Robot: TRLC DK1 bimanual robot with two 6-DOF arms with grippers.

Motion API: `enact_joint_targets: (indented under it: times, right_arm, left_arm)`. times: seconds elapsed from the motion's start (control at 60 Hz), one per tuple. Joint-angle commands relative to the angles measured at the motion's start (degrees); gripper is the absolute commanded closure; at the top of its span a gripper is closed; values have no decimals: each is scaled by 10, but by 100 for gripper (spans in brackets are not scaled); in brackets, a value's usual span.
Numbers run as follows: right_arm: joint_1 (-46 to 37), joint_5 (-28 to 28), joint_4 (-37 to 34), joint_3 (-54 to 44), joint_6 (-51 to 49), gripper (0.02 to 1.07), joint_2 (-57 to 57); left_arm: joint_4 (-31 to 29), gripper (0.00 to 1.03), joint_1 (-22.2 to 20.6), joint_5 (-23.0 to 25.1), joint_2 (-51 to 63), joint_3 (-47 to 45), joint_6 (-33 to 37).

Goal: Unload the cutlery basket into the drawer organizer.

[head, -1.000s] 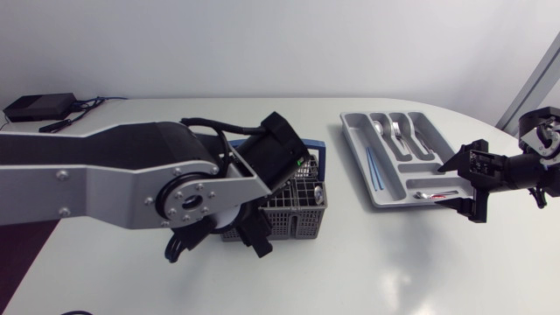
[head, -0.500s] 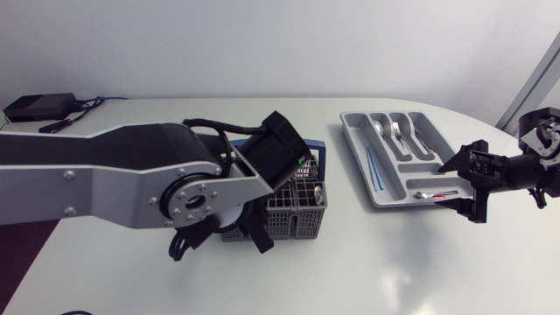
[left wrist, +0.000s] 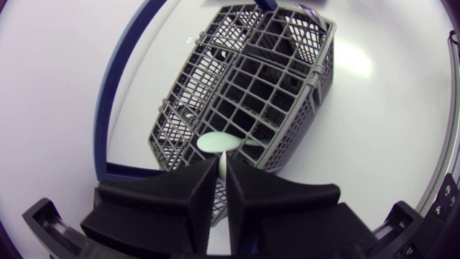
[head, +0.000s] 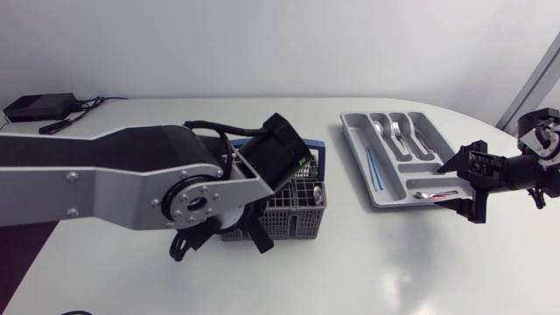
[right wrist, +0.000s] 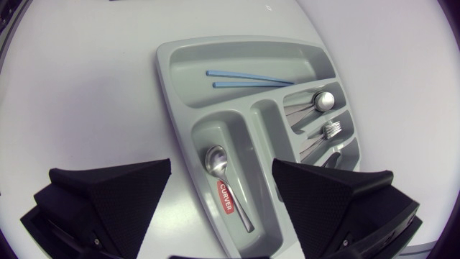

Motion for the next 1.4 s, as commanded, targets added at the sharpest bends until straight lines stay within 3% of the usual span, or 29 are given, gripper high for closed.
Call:
enact_joint_targets:
  times: [0.0,0.417,1.017,1.383]
  right_arm:
    - [2,-1,3,-11,9,6,-2]
    - [3,-1,1,-19,9,6,-9]
    - [-1,-3,-4,-31,6,6,-32]
    - [-3,-4,-3,-45,2,6,-40]
  left_arm:
    - [0,98,1,-13,8,-17,5]
    - [-2,98,-11,-40,-51,-27,29]
    - [12,98,-67,-67,-94,-8,56]
    - [112,97,-59,-101,-74,-84,66]
